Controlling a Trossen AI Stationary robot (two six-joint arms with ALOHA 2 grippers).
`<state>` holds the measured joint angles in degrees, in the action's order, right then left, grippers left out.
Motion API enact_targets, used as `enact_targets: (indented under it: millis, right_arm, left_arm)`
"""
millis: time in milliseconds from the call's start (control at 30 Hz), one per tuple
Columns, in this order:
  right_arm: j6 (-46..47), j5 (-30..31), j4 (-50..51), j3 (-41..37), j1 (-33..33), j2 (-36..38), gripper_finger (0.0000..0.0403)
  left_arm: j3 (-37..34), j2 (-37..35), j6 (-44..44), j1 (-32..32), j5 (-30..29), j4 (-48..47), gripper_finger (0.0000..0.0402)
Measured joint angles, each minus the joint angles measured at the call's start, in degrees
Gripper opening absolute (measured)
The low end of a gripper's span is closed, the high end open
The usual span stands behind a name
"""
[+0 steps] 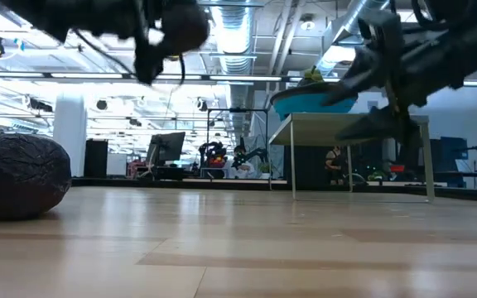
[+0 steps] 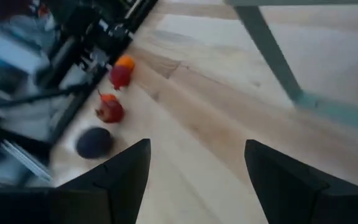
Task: Pick & Place Fruit
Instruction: Put the top violet plum into the blue strainer bowl on the shelf
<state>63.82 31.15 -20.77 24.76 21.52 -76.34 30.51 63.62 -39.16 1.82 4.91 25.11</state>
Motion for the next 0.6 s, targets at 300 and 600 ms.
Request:
enact_targets:
  millis: [300,600]
  right_arm:
    - [9.31,-8.92,2.03,2.29,0.93,8.88,0.0255]
    - [6.96,-15.93,7.32,3.03,1.85,18.15,0.0255]
  left_arm:
    - [18.65,3.31,6.67,-10.15,5.58,-15.36,0.0273]
    - [42.03,25.92,11.93,-18.22,7.23,-18.70,0.0274]
